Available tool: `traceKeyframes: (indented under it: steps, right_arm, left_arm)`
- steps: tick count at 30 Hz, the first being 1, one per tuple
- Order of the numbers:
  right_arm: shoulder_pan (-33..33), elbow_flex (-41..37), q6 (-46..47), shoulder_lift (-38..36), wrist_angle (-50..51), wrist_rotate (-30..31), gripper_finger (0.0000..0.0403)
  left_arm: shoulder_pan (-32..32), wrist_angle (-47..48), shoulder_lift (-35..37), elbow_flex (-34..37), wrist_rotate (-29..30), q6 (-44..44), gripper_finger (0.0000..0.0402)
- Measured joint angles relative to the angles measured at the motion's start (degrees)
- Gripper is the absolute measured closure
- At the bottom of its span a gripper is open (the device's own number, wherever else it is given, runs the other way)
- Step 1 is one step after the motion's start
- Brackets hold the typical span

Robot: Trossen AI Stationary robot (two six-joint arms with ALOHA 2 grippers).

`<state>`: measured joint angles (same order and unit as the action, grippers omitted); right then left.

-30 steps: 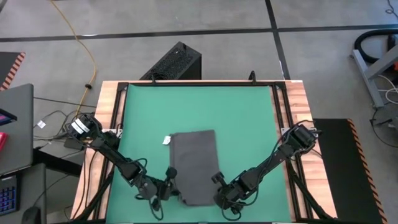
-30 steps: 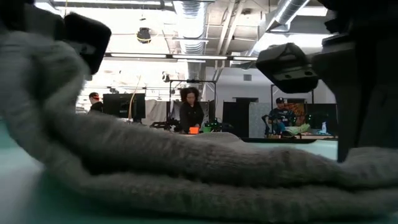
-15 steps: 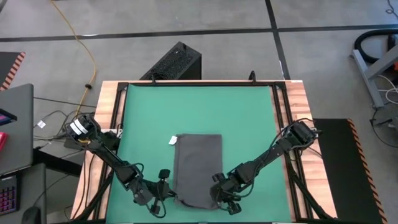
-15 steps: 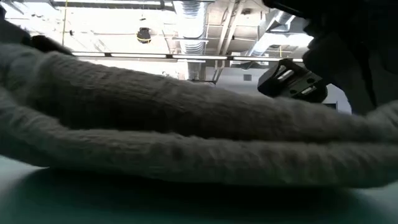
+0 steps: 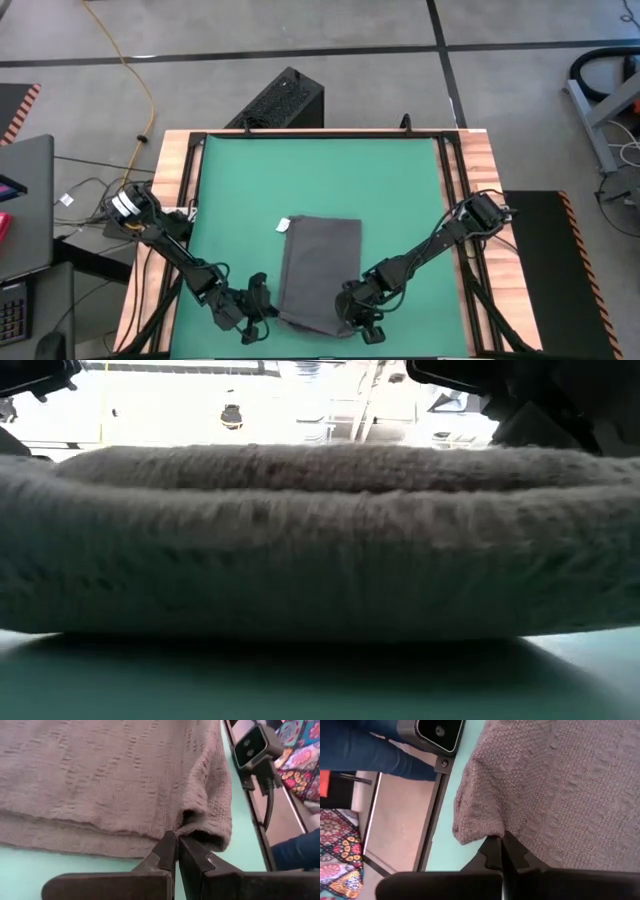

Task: Roll towel
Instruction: Roll the gray towel on the table

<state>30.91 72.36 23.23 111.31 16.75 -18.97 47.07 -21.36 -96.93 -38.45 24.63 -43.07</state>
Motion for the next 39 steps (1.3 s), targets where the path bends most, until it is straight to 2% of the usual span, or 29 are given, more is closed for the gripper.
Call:
traceKeyframes:
  steps: [6, 11, 14, 20, 27, 35, 39]
  right_arm:
    - [0.18, 0.00, -0.32, -2.35, 0.26, -0.16, 0.0398]
    - [-0.43, 0.00, -3.44, -5.90, 3.65, 4.93, 0.0398]
    - [-1.49, -1.55, -3.40, -6.87, 1.30, 6.21, 0.0398]
    - [-2.50, -5.63, 7.31, -7.13, -7.30, 6.00, 0.0398]
    - [-0.85, -7.56, 16.51, -8.41, -7.79, 8.25, 0.0398]
    - [1.04, -8.03, 24.43, -8.51, -8.32, 9.98, 0.0398]
    - [0.83, -11.42, 30.50, -8.55, -16.40, 10.15, 0.0398]
  left_arm:
    - [-0.86, 1.18, 3.07, 0.08, 0.04, 1.51, 0.0401]
    - [-2.33, 7.53, 7.94, 0.10, 0.13, 5.14, 0.0401]
    - [-3.69, 9.15, 8.94, 0.10, -0.62, 7.06, 0.0401]
    - [-6.78, 9.22, 8.97, 0.15, -7.86, 6.47, 0.0401]
    - [-9.55, 11.67, 10.36, 0.15, -9.49, 6.32, 0.0401]
    - [-13.95, 11.27, 10.37, 0.15, -12.18, 2.20, 0.0401]
    - [-15.45, 10.58, 10.37, 0.15, -13.47, 2.45, 0.0401]
